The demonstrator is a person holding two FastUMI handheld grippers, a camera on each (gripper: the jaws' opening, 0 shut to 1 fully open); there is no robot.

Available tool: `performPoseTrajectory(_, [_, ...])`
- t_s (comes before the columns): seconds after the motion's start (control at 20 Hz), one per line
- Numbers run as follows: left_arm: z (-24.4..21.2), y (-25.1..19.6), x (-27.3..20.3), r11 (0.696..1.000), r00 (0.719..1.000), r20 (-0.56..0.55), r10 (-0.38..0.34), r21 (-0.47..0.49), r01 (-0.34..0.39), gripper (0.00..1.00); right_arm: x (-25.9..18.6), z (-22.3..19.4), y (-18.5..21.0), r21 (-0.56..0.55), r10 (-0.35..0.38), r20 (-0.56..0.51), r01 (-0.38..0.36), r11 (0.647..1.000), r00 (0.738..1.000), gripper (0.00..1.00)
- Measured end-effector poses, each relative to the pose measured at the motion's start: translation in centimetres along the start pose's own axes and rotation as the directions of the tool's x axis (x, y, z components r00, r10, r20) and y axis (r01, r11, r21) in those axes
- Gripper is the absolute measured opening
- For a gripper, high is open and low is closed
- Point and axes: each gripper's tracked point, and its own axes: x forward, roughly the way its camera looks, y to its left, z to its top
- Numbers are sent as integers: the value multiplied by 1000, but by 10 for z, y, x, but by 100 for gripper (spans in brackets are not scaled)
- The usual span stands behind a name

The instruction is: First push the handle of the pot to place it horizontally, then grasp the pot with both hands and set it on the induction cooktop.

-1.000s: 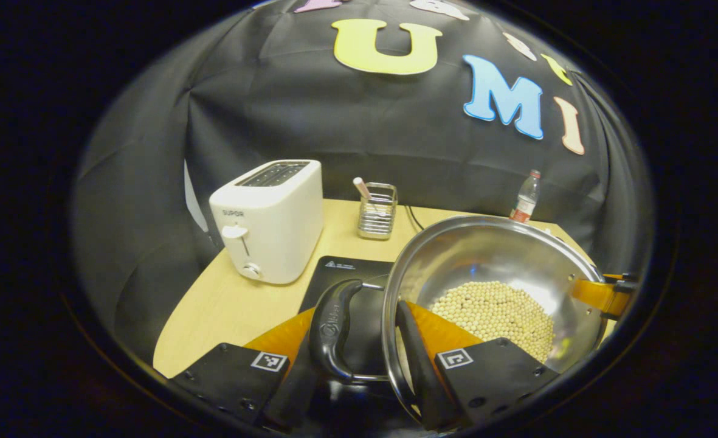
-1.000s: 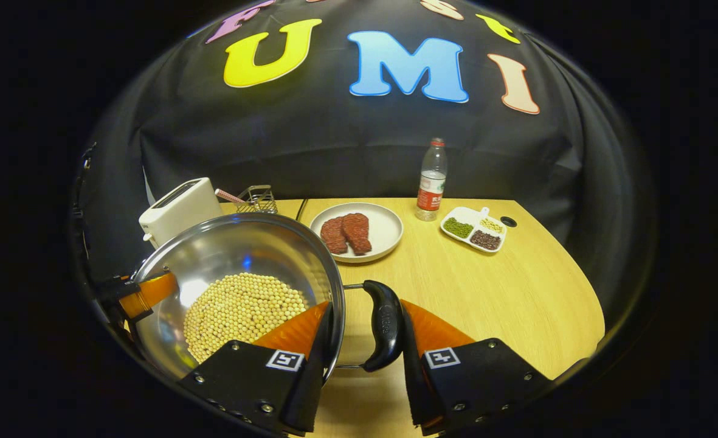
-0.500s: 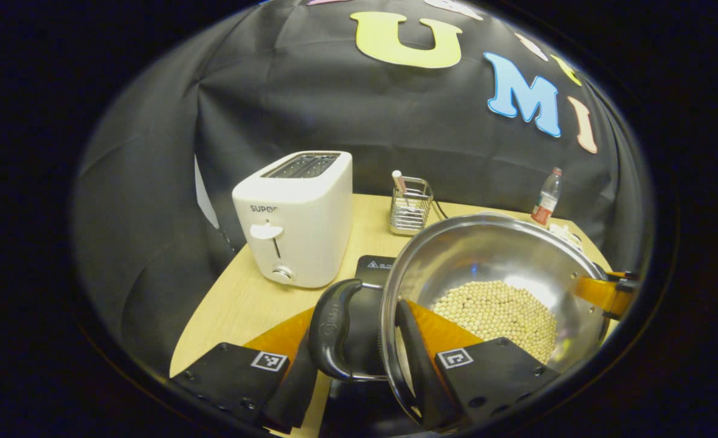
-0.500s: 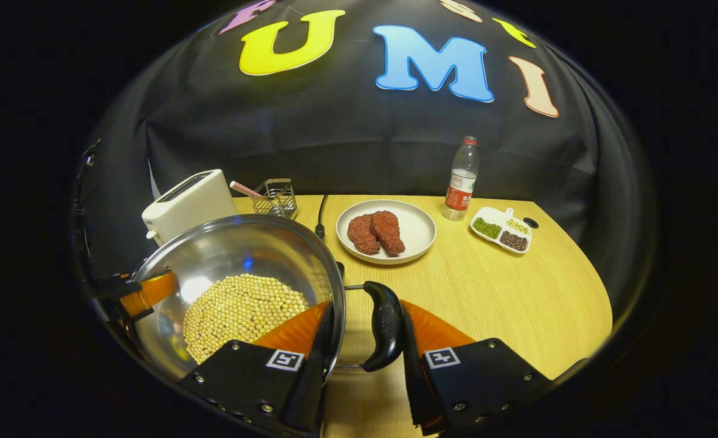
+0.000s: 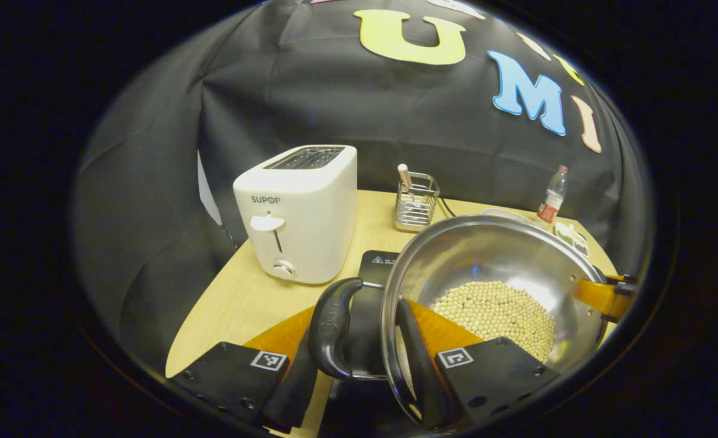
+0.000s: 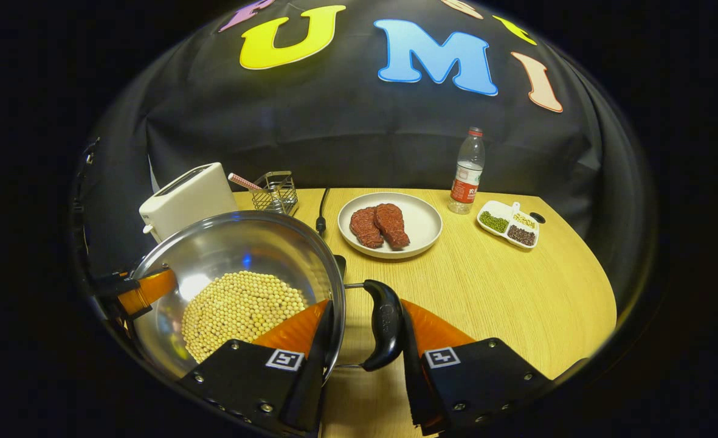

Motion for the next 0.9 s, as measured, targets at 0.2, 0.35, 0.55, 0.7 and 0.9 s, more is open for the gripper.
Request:
performPoseTrajectory(0.2, [-1, -1, 1, 1000, 1000, 10, 6, 4, -6, 77, -1, 0, 1, -19, 4, 15, -4, 1000, 1000, 63])
performPoseTrajectory(0.35, [10, 0, -5, 999, 998, 58, 35, 36, -37, 83, -9, 6, 9, -38, 24, 49, -23, 999, 999, 75])
performPoseTrajectory(0.55, [51, -10, -37, 993, 982, 179, 61, 86, -78, 99, -35, 26, -5, -64, 35, 121, -27, 998, 992, 98])
performPoseTrajectory(0.7, [90, -39, -83, 993, 949, 314, 39, 97, -74, 98, -62, 41, -31, -59, 43, 182, -33, 998, 982, 98])
performPoseTrajectory(0.9, [121, -89, -144, 994, 908, 419, -3, 100, -43, 99, -116, 72, -92, -10, 10, 302, -7, 1000, 953, 98])
